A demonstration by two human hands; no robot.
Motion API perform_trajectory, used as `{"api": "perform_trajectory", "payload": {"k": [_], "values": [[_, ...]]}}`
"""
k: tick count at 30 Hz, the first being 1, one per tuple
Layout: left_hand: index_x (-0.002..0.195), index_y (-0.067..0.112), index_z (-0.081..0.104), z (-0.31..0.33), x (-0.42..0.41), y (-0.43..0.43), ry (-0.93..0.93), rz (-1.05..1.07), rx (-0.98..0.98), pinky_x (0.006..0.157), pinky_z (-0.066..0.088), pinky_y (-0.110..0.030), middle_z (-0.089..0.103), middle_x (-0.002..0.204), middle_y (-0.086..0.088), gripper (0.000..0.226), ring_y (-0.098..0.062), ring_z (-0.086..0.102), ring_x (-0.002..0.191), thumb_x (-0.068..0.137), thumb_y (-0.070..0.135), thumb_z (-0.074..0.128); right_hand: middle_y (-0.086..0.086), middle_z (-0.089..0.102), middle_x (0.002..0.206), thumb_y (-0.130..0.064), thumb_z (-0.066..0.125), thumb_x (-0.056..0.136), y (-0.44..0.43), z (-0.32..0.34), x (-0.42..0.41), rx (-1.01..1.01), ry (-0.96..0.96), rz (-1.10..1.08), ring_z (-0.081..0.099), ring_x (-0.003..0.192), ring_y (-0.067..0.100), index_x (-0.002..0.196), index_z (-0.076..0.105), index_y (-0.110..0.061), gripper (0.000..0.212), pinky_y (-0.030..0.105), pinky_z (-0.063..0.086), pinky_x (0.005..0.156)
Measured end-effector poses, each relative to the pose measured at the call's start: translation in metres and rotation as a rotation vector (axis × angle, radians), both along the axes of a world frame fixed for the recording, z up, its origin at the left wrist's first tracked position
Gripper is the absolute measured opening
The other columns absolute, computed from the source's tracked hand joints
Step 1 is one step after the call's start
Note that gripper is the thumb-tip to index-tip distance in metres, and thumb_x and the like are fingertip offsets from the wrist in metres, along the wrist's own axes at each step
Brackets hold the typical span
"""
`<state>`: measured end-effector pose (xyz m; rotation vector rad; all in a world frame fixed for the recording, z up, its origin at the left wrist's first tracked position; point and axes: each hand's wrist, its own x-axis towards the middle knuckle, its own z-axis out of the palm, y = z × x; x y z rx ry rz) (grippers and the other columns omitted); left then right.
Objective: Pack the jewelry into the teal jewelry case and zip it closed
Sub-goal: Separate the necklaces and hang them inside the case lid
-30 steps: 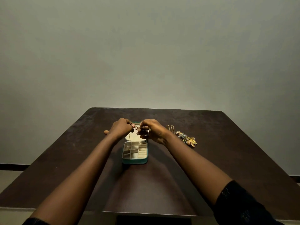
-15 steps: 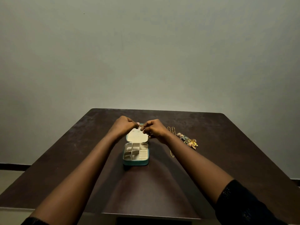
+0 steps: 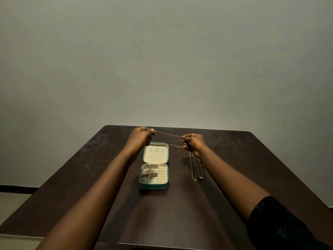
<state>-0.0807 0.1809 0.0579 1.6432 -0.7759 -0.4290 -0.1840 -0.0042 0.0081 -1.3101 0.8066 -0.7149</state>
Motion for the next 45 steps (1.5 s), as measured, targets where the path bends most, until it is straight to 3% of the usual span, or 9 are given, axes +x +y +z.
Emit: {"api": "perform_trajectory", "payload": {"k": [7,12,15,19,23,29,39,43,45], "values": [[0.064,0.01,0.059,-0.015,-0.003,-0.007,0.1,0.22,-0.051,0.043,0.042,-0.016,0.067,0.068,-0.01,0.022,-0.019,0.062,0.058,0.085,0.008,0.054,0.011,0.057,0.073,0.005,0.048,0.091,-0.017,0.012,-0.006,0.122,-0.041,-0.044,0.058,0.064,0.02,0.073,0.056,-0.005,0.022,0.023,0.054,0.042],[0.054,0.014,0.063,-0.031,0.003,-0.016,0.039,0.368,0.0,0.071,0.059,-0.041,0.069,0.063,-0.009,0.026,-0.023,0.07,0.066,0.079,0.009,0.063,0.012,0.062,0.048,-0.004,0.043,0.095,-0.024,0.011,-0.013,0.412,-0.098,0.006,0.064,0.04,0.019,0.074,0.053,0.001,0.024,0.028,0.054,0.039],[0.047,0.017,0.059,-0.037,0.004,-0.015,-0.125,0.447,0.101,0.068,0.059,-0.041,0.068,0.059,-0.009,0.031,-0.025,0.069,0.065,0.076,0.015,0.067,0.004,0.054,0.037,-0.007,0.046,0.095,-0.029,0.011,-0.016,0.464,-0.105,0.013,0.059,0.034,0.013,0.068,0.051,-0.003,0.028,0.023,0.053,0.039],[0.053,0.005,0.066,-0.046,0.005,-0.017,-0.257,0.477,0.232,0.062,0.054,-0.037,0.068,0.062,-0.016,0.03,-0.029,0.066,0.063,0.076,0.024,0.072,-0.003,0.044,0.035,-0.01,0.055,0.09,-0.031,0.013,-0.015,0.384,0.002,0.019,0.049,0.032,0.008,0.06,0.049,-0.01,0.031,0.017,0.048,0.039],[0.067,0.005,0.07,-0.055,0.008,-0.025,-0.235,0.421,0.363,0.06,0.049,-0.031,0.07,0.075,-0.013,0.022,-0.028,0.067,0.075,0.07,0.027,0.076,-0.002,0.039,0.051,-0.01,0.056,0.087,-0.03,0.019,-0.012,0.243,0.109,0.006,0.039,0.049,0.01,0.062,0.05,-0.011,0.026,0.022,0.035,0.047],[0.077,0.007,0.071,-0.066,0.009,-0.034,-0.19,0.295,0.487,0.077,0.058,-0.038,0.072,0.082,-0.012,0.017,-0.027,0.069,0.084,0.076,0.023,0.073,0.001,0.042,0.052,-0.005,0.054,0.086,-0.039,0.017,-0.008,0.119,0.155,-0.003,0.038,0.049,0.011,0.065,0.053,-0.007,0.021,0.021,0.03,0.046],[0.062,0.006,0.067,-0.063,-0.006,-0.036,0.135,0.155,0.312,0.076,0.059,-0.038,0.07,0.077,-0.017,0.022,-0.025,0.065,0.067,0.083,0.0,0.063,0.001,0.048,0.065,-0.011,0.053,0.089,-0.062,0.002,-0.004,0.04,0.2,-0.06,0.038,0.054,0.01,0.068,0.058,-0.008,0.022,0.022,0.028,0.05],[0.077,0.005,0.068,-0.061,-0.016,-0.035,0.167,0.071,0.317,0.055,0.053,-0.024,0.069,0.084,-0.018,0.015,-0.019,0.061,0.061,0.078,-0.009,0.063,0.002,0.041,0.063,-0.007,0.052,0.088,-0.071,0.002,-0.001,-0.005,0.233,-0.066,0.033,0.054,0.01,0.066,0.056,-0.007,0.022,0.023,0.025,0.05],[0.09,0.01,0.068,-0.061,-0.023,-0.036,0.143,0.017,0.313,0.057,0.052,-0.024,0.068,0.084,-0.019,0.024,-0.021,0.059,0.06,0.075,-0.009,0.066,0.003,0.038,0.062,-0.006,0.051,0.088,-0.075,0.002,0.002,-0.016,0.253,-0.055,0.029,0.052,0.01,0.066,0.053,-0.007,0.022,0.023,0.022,0.049]]}}
